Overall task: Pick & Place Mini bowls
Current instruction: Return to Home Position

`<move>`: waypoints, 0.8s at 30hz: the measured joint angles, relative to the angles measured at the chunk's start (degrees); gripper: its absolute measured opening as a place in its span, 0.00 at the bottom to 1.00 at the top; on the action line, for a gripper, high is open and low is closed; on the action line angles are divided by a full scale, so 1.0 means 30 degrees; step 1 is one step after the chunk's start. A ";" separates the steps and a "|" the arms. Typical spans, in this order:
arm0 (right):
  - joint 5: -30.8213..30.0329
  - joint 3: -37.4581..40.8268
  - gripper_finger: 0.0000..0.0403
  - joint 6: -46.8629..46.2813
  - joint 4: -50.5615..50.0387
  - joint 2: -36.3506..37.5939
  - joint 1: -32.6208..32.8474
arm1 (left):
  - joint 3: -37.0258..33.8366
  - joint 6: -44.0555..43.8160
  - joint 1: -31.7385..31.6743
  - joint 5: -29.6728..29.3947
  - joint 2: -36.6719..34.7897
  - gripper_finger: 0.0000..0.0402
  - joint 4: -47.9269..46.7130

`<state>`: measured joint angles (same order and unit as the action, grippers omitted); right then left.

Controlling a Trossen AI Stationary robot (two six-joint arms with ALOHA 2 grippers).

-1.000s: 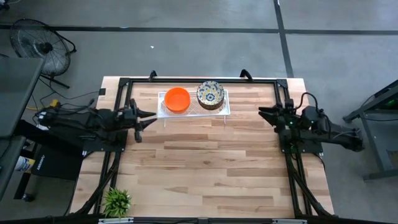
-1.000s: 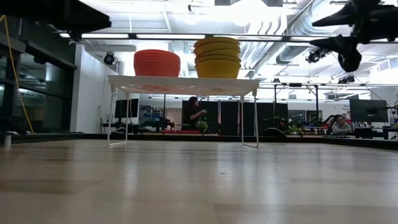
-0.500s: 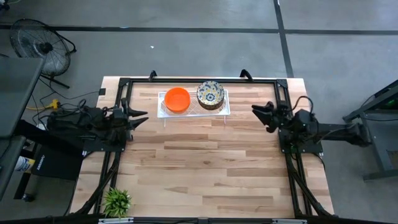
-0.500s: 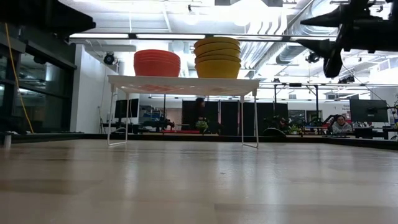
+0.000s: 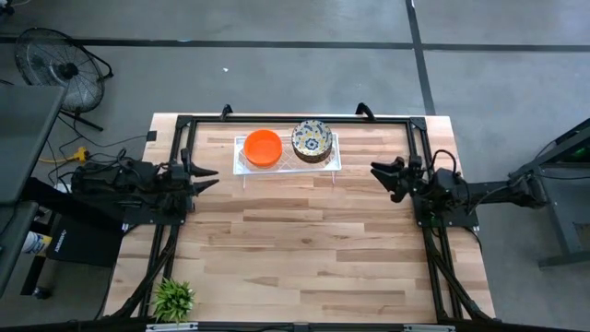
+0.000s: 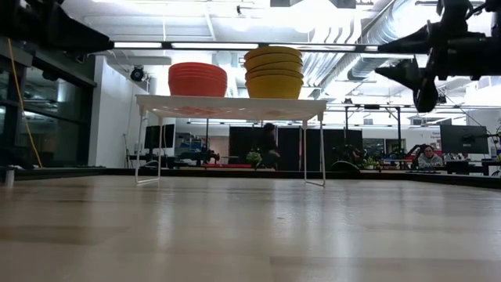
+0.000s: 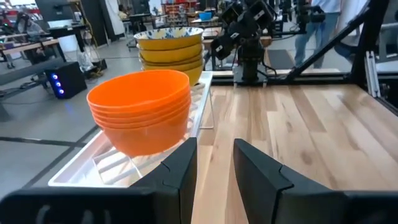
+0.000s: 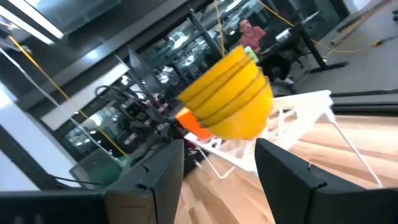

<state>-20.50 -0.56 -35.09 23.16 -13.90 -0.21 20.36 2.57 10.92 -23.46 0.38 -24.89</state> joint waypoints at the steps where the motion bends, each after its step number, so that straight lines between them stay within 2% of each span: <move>1: -0.0103 0.0000 0.46 -0.0097 -0.0431 0.0216 0.0000 | 0.0000 0.0019 0.0000 0.0007 0.0000 0.25 -0.0069; 5: 0.0196 0.0000 0.46 -0.0478 -0.2229 0.1162 0.0000 | 0.0000 0.0064 -0.0007 0.0675 0.0000 0.25 -0.0493; 12: 0.3716 0.0000 0.46 -0.1282 -0.4388 0.2295 -0.0007 | 0.0007 0.0055 -0.0004 0.1407 0.0000 0.25 -0.2102; 16: 0.4557 0.0000 0.46 0.0705 -0.4582 0.2283 -0.0007 | 0.0007 0.0109 0.0000 0.1655 0.0000 0.25 -0.1900; 20: 0.4463 0.0001 0.46 0.1484 -0.4622 0.2283 -0.0046 | -0.0608 0.0274 -0.0006 0.1727 -0.0008 0.25 0.0198; 24: 0.3498 0.0007 0.46 0.2950 -0.4643 0.2283 -0.0053 | -0.1689 0.1060 -0.0007 0.1770 0.0007 0.25 0.1788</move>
<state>-10.01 -0.54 -26.24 9.23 -7.05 -0.37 15.29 5.75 10.90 -18.15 0.40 -19.53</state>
